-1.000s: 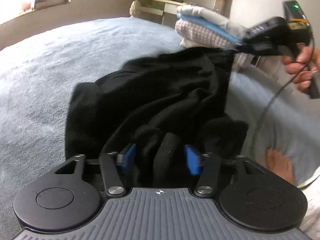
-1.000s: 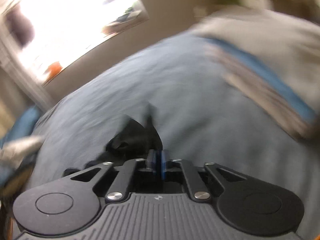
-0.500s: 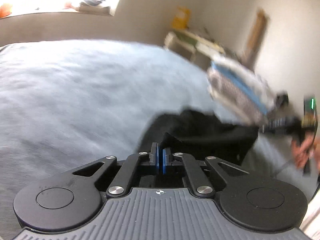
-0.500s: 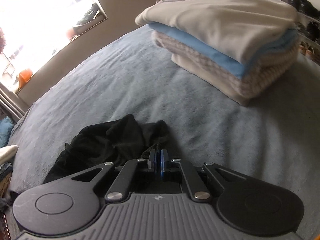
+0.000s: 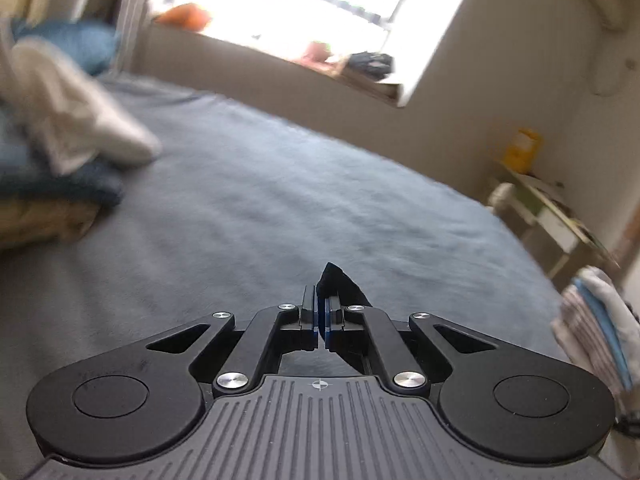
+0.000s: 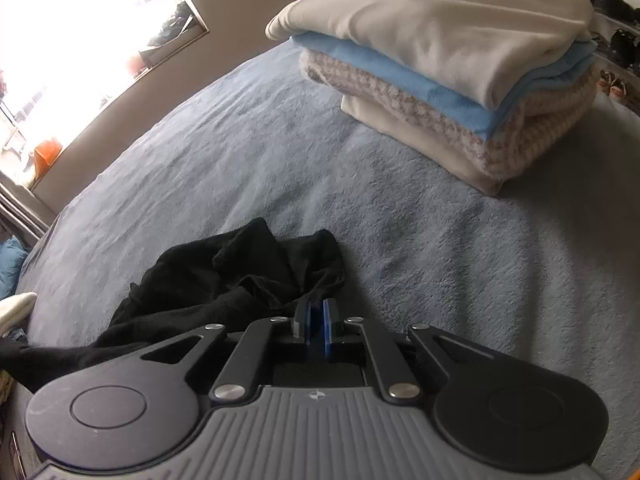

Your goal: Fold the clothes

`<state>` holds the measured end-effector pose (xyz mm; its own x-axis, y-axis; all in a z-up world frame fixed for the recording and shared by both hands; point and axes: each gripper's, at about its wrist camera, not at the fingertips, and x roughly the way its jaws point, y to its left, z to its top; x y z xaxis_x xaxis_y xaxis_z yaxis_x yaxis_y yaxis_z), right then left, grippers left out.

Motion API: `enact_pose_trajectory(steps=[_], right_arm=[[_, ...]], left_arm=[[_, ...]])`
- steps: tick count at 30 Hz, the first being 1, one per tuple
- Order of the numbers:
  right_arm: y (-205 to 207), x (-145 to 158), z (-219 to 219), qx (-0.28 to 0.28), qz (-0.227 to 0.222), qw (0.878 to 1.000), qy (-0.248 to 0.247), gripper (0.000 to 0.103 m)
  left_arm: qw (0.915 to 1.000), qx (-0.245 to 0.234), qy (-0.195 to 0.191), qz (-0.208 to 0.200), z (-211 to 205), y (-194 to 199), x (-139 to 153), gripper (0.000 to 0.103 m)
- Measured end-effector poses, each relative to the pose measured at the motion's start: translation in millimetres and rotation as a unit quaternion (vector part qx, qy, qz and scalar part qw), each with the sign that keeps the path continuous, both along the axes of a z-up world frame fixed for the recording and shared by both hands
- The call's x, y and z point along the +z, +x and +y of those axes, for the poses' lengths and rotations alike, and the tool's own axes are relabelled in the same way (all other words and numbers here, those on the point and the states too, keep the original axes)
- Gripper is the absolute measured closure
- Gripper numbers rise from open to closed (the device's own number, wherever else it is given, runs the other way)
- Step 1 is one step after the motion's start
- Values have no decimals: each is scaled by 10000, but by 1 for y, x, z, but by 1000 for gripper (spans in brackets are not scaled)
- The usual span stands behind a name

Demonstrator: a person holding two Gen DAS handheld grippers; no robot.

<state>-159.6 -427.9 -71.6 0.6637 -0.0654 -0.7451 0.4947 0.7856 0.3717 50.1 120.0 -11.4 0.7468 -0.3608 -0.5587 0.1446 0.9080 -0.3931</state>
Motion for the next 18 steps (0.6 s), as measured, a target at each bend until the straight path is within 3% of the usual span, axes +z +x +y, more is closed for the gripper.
enact_pose_trajectory(steps=[4,6,10,14,16,18], right_arm=[[-8,6,-10,-196,87,9998,-64,82],[-14,11,-11,-110,-42,9999,-23,81],[-8,23,11,809,-243,9963,-185,80],[11,29,45,1797,-306,9830,-233,70],[22,28,58,2112,-308,9769,-91,61],[32,25,67,2301,-294,9725,190,58]], left_arm=[[9965,229,218,771,11,6,-25,99],[9958,321,164,845,15,0,-27,97],[9968,637,118,468,24,-17,-12,82],[9953,945,201,-16,25,-28,10,81],[9972,584,423,-204,9,-32,19,81],[9973,-96,651,-335,-17,-37,25,81]])
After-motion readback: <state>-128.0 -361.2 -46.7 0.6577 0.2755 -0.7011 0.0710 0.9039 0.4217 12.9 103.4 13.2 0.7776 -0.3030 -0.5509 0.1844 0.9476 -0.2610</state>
